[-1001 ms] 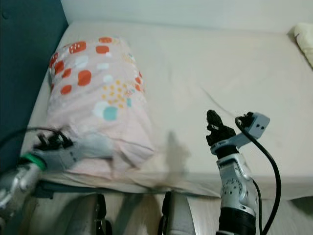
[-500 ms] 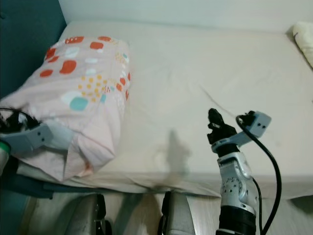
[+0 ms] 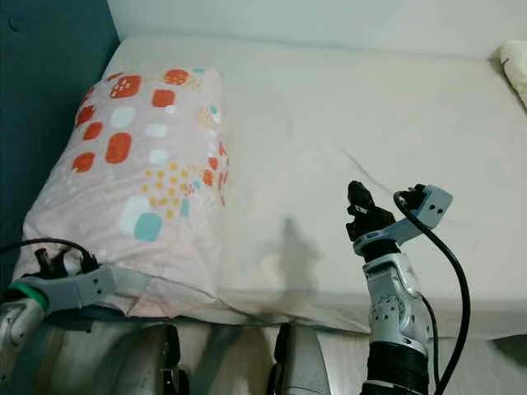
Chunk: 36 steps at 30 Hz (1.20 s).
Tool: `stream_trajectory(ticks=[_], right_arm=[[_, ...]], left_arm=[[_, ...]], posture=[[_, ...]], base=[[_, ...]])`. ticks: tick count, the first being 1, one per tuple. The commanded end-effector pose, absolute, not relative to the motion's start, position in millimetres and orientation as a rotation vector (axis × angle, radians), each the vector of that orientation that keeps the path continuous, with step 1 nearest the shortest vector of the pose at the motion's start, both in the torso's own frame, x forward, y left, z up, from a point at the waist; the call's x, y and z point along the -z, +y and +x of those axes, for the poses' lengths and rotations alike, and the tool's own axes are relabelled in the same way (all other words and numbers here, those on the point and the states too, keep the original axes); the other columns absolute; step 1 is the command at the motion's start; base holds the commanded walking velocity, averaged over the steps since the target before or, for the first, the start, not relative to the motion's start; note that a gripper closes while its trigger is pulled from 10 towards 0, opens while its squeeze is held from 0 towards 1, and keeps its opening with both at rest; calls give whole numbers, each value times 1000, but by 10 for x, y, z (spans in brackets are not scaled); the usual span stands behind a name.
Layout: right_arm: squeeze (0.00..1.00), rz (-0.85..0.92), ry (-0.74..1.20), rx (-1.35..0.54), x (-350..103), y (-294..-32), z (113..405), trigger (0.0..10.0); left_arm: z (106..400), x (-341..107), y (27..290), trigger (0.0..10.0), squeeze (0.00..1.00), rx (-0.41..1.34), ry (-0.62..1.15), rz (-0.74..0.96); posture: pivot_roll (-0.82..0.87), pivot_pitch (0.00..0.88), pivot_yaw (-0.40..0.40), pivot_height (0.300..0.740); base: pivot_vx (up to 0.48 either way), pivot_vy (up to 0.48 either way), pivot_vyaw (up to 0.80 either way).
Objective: Clean up the room
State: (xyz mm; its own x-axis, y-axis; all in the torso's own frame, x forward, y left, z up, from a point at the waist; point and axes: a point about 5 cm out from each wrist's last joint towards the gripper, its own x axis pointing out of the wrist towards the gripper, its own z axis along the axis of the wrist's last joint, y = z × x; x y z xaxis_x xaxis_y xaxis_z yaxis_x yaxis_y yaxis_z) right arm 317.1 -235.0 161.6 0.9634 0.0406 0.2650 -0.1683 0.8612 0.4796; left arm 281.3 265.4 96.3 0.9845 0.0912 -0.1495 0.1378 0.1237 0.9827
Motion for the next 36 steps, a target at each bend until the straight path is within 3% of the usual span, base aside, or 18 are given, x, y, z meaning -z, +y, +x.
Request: stream_trajectory(ticks=[1, 4, 5, 14, 15, 16, 18, 19, 22, 25, 29, 31, 32, 34, 36], right_arm=[[0, 525, -238, -82, -1535, -2412, 3135, 10000], [0, 525, -235, -79, -1519, -2415, 3133, 10000], [0, 528, -232, -81, -1511, -2403, 3141, 10000], [0, 532, -227, -87, -1499, -2375, 3161, 10000], [0, 532, -222, -88, -1487, -2379, 3159, 10000], [0, 529, -211, -88, -1462, -2391, 3155, 10000], [0, 528, -208, -88, -1456, -2395, 3154, 10000], [0, 528, -208, -88, -1456, -2395, 3154, 10000], [0, 526, -205, -93, -1462, -2395, 3166, 10000], [0, 525, -204, -98, -1468, -2383, 3176, 10000], [0, 524, -207, -103, -1480, -2374, 3183, 10000], [0, 541, -227, -116, -1509, -2337, 3183, 10000], [0, 541, -227, -116, -1509, -2337, 3183, 10000], [0, 526, -286, -140, -1601, -2223, 3168, 10000], [0, 507, -310, -149, -1656, -2140, 3160, 10000]], left_arm=[[2787, -1044, 2652, 10000, 1000, -15, 121, 1413], [2756, -1136, 2676, 10000, 1000, -55, 80, 1396], [2669, -1138, 2694, 10000, 12, -21, 96, 1397], [2374, -1026, 2725, 10000, 0, 109, 190, 1364], [2253, -975, 2658, 10000, 0, 233, 237, 1266], [2023, -1027, 2465, 10000, 0, 508, 246, 1075], [1962, -1077, 2401, 10000, 0, 582, 233, 1012], [1962, -1077, 2401, 10000, 0, 582, 233, 1012], [2256, -1650, 2301, 10000, 0, 492, -22, 1003], [2401, -1950, 2270, 10000, 0, 427, -139, 1032], [2496, -2216, 2188, 10000, 0, 369, -221, 915], [2625, -2399, 2031, 10000, 0, 262, -292, 521], [2625, -2399, 2031, 10000, 0, 262, -292, 521], [2697, -2346, 1824, 10000, 0, 251, -295, 207], [2733, -2294, 1720, 10000, 0, 233, -292, 110]], posture=[[137, 161, -6, 615], [137, 161, -6, 615], [144, 166, -1, 615], [144, 166, -1, 615], [165, 182, 5, 615], [169, 188, -1, 615], [169, 188, -1, 615], [169, 188, -1, 615], [173, 189, -13, 615], [170, 188, -17, 615], [170, 186, -18, 615], [160, 175, -22, 615], [160, 175, -22, 615], [155, 166, -23, 615], [145, 155, -23, 615]], base=[[0, 0, 0], [0, 0, 0], [0, 0, 0], [0, 0, 0], [0, 0, 0], [0, 0, 0], [0, 0, 0], [0, 0, 0], [0, 0, 0], [0, 0, 0], [0, 0, 0], [0, 0, 0], [0, 0, 0], [0, 0, 0], [0, 0, 0]])
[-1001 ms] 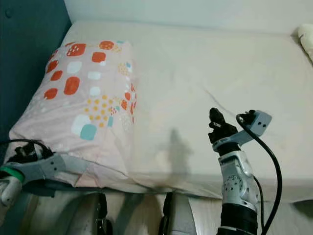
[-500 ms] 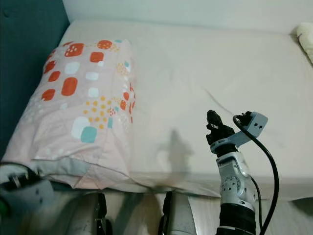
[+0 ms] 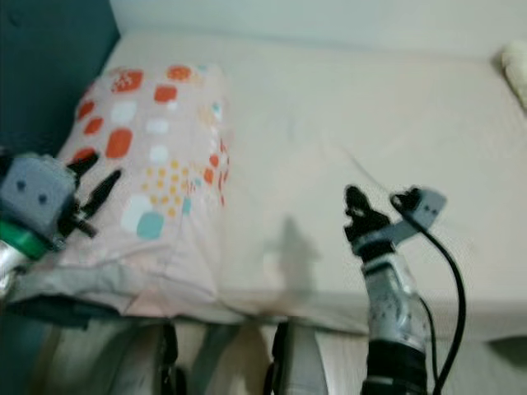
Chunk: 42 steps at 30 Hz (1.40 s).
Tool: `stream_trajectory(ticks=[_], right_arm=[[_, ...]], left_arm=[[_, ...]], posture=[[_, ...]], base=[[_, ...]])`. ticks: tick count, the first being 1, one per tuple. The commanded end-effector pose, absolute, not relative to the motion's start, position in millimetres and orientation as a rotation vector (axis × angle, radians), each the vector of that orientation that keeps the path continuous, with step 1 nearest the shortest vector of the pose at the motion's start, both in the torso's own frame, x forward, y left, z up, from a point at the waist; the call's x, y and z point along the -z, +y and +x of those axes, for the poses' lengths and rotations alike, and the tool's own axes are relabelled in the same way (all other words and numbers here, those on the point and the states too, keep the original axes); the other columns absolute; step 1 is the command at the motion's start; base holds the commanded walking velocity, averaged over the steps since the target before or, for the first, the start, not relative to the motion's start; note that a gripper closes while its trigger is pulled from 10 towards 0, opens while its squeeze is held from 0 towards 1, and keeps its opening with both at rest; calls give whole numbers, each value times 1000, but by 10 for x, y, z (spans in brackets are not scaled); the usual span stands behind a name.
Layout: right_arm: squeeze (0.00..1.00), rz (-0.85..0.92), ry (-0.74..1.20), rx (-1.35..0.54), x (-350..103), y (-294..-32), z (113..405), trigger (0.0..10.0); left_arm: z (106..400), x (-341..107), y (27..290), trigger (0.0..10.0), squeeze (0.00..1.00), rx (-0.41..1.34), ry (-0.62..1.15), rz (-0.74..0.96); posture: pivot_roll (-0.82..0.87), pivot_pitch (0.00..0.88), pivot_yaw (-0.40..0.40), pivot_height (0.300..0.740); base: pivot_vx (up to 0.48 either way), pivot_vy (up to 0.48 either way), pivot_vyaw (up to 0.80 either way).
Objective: Clean up the room
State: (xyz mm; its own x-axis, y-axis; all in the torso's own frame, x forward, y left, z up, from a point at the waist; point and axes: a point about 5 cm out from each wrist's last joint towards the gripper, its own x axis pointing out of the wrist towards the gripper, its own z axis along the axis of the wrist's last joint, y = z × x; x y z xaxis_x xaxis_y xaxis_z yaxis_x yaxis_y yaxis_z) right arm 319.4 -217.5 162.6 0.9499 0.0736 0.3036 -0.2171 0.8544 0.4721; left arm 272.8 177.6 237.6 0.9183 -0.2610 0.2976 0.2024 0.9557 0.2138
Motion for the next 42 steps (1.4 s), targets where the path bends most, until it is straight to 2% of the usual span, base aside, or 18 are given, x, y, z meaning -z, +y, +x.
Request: stream_trajectory(ticks=[1, 3, 7, 11, 16, 28, 42], right_arm=[[0, 507, -310, -149, -1656, -2140, 3160, 10000], [0, 410, -344, -168, -1751, -1971, 3136, 10000], [0, 319, -352, -179, -1764, -1903, 3117, 10000], [0, 269, -372, -176, -1765, -1891, 3106, 10000], [0, 271, -364, -164, -1727, -1889, 3112, 10000], [0, 266, -342, -140, -1631, -1862, 3082, 10000], [0, 262, -343, -110, -1618, -1932, 3086, 10000]], left_arm=[[2733, -2294, 1720, 10000, 0, 233, -292, 110], [2830, -2204, 1573, 10000, 0, 177, -255, -78], [2898, -2175, 1499, 10000, 0, 168, -230, -139], [2952, -2244, 1438, 10000, 0, 204, -260, -73], [3036, -2304, 1492, 10000, 0, 183, -266, 18], [3080, -2128, 1404, 10000, 0, 151, -192, -15], [3129, -2066, 1340, 10000, 0, 155, -175, -19]], posture=[[145, 155, -23, 615], [132, 141, -26, 615], [129, 134, -32, 619], [120, 113, -37, 629], [114, 97, -37, 649], [100, 85, -37, 702], [89, 81, -37, 740]], base=[[0, 0, 0], [0, 0, 0], [0, 0, 0], [0, 0, 0], [0, 0, 0], [0, 0, 0], [0, 0, 0]])
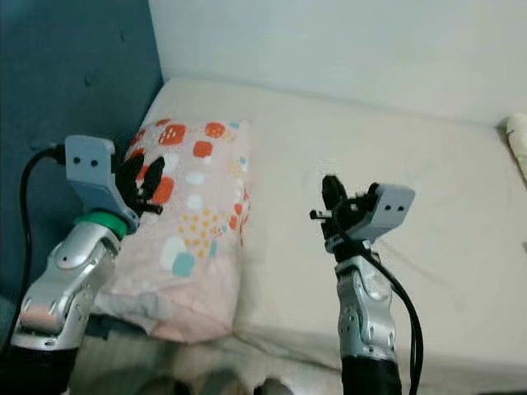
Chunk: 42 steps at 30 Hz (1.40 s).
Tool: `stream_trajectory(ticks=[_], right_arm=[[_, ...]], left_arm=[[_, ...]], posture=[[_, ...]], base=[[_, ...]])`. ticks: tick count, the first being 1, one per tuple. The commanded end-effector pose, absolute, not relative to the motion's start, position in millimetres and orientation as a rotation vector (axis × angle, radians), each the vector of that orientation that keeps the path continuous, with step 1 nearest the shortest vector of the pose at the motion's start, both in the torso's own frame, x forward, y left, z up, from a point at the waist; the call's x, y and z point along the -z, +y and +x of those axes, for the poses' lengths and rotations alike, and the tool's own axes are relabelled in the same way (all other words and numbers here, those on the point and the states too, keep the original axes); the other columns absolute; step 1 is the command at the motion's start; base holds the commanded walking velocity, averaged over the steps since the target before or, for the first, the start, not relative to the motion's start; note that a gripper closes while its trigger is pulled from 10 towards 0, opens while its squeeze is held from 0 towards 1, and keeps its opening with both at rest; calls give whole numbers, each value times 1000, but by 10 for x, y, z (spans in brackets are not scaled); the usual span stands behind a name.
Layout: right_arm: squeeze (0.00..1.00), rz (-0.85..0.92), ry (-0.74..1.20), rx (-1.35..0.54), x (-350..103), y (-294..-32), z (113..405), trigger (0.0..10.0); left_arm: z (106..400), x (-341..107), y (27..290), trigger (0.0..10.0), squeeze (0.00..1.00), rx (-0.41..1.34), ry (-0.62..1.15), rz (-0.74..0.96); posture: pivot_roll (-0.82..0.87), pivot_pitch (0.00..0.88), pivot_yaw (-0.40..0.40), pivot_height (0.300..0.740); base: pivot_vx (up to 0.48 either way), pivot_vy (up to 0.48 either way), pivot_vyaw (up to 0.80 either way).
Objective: Clean up the room
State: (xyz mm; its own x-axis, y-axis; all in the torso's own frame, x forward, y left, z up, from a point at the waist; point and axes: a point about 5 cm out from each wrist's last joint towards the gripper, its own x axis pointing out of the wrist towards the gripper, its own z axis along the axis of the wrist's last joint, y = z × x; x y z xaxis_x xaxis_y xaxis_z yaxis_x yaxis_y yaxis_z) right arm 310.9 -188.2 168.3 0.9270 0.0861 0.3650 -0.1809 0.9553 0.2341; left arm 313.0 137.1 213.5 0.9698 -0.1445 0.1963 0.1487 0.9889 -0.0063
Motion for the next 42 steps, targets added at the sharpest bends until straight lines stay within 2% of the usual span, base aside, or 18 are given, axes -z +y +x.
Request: stream_trajectory(ticks=[1, 9, 20, 42], right_arm=[[0, 262, -343, -110, -1618, -1932, 3086, 10000], [0, 302, -288, -79, -1460, -1886, 3030, 10000], [0, 336, -250, -109, -1331, -1718, 2988, 10000], [0, 342, -246, -76, -1314, -1812, 2991, 10000]], left_arm=[[3129, -2066, 1340, 10000, 0, 155, -175, -19], [3122, -1958, 1315, 10000, 0, 165, -141, -10], [3108, -1935, 1268, 10000, 0, 181, -138, -4], [3116, -1954, 1259, 10000, 0, 189, -141, -3]], posture=[[89, 81, -37, 740], [89, 81, -37, 740], [74, 84, -30, 740], [76, 86, -20, 740]], base=[[0, 0, 0], [0, 0, 0], [-344, 0, 0], [-382, 0, 0]])
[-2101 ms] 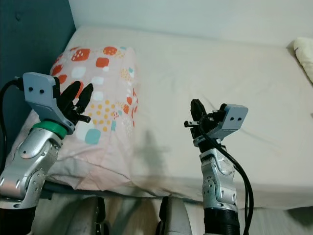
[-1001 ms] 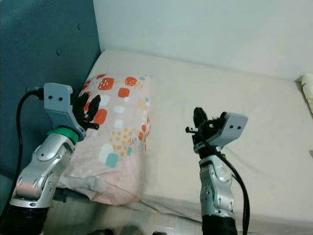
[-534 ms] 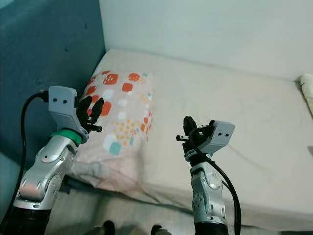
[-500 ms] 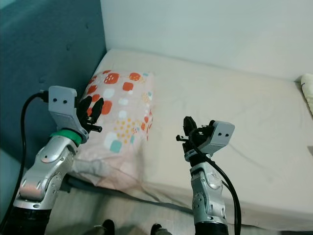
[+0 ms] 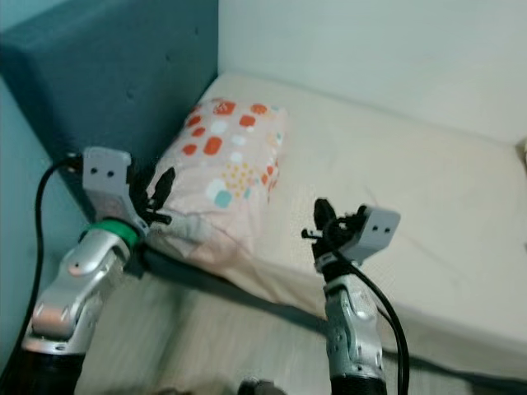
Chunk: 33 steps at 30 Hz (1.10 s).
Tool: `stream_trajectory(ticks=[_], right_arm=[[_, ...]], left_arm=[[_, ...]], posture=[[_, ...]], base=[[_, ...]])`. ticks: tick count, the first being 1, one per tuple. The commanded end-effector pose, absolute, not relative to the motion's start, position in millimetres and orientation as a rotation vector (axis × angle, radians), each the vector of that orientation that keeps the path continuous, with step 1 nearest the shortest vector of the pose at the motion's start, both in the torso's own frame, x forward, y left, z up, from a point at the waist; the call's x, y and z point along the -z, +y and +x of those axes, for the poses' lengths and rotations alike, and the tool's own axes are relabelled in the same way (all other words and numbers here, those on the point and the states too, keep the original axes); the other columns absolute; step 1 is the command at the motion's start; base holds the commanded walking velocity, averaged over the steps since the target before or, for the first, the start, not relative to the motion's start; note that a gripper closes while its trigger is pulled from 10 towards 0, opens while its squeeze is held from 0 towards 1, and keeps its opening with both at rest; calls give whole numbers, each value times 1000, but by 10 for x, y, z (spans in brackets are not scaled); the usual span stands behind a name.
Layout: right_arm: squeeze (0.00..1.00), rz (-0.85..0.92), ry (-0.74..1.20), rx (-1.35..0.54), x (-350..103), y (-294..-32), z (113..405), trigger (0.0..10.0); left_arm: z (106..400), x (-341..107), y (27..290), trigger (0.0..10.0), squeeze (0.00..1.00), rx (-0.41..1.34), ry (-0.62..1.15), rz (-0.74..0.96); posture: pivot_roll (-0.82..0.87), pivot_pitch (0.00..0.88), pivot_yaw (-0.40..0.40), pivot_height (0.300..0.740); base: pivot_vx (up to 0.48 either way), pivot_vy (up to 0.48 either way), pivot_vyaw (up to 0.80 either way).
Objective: Clean up the room
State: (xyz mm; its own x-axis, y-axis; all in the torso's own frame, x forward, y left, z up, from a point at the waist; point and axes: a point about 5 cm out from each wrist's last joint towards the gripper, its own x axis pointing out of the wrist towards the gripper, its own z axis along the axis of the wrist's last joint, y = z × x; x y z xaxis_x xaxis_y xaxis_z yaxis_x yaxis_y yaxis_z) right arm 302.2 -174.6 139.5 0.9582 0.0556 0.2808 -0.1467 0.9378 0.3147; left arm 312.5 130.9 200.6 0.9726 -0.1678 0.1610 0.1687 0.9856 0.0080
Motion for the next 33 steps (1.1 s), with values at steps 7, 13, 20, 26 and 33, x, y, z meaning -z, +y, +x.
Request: stream_trajectory(ticks=[7, 13, 20, 26, 33], right_arm=[[0, 350, -237, -69, -1294, -1827, 2993, 10000], [0, 364, -220, -54, -1257, -1863, 3000, 10000], [0, 360, -121, -12, -985, -1972, 2955, 10000], [0, 292, 92, -41, -433, -1910, 2753, 10000], [0, 189, 205, -123, -179, -1714, 2667, 10000]], left_arm=[[3118, -1952, 1261, 10000, 0, 189, -140, -4], [3134, -1885, 1275, 10000, 0, 185, -97, -18], [3175, -1551, 1388, 10000, 0, 180, 82, 57], [3082, -1028, 1629, 10000, 0, 107, 212, 239], [2959, -678, 1776, 10000, 0, 59, 314, 280]], posture=[[76, 85, -21, 740], [76, 85, -21, 740], [75, 83, -24, 740], [74, 81, -21, 740], [69, 66, -12, 740]], base=[[-388, 0, -214], [-159, 0, -750], [0, 0, -800], [0, 0, -800], [0, 0, -800]])
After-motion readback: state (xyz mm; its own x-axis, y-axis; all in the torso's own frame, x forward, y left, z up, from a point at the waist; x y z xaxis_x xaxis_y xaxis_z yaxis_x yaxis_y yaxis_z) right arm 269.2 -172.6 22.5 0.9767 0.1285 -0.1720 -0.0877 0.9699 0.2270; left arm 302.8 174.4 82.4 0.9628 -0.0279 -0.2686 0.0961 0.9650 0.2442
